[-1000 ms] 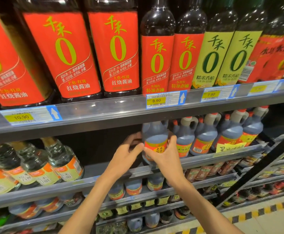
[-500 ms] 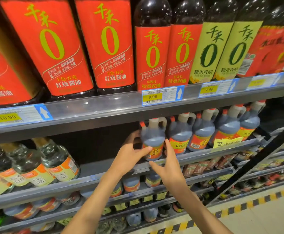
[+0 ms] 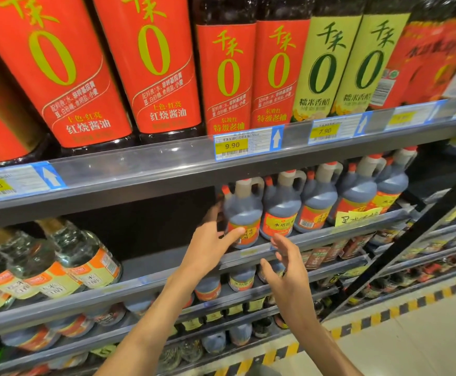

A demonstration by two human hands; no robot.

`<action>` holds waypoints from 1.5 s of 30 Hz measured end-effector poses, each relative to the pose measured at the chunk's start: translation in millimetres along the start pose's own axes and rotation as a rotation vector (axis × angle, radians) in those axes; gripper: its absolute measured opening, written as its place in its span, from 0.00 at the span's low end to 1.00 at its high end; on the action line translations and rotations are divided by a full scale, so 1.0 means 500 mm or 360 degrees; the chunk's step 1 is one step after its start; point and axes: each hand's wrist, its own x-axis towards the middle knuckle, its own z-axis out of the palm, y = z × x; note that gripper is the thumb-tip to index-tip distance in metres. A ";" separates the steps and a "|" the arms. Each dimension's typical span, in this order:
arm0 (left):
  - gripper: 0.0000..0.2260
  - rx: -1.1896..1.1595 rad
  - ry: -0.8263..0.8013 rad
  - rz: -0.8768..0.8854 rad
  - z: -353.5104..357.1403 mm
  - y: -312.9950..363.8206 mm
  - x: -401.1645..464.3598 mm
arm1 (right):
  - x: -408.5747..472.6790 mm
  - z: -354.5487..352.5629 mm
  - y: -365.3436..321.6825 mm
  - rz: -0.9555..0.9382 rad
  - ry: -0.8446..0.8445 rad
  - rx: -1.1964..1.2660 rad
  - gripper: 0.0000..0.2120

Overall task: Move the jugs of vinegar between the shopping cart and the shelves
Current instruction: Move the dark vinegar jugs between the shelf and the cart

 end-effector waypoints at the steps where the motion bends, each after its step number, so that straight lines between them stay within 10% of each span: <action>1: 0.36 -0.0021 -0.0016 -0.0002 -0.001 -0.001 0.000 | 0.000 0.000 0.003 -0.0008 0.0005 -0.0014 0.27; 27: 0.18 0.0100 0.0088 -0.0047 0.025 -0.005 -0.005 | -0.012 -0.015 -0.005 0.0079 -0.0133 -0.0195 0.21; 37: 0.31 0.0516 0.0336 0.0138 0.006 -0.026 -0.124 | -0.006 -0.031 -0.044 -0.0093 -0.0640 -0.0512 0.25; 45: 0.30 0.1102 0.0687 -0.0262 -0.016 -0.082 -0.399 | -0.034 0.000 -0.080 -0.0634 -0.1211 -0.0992 0.34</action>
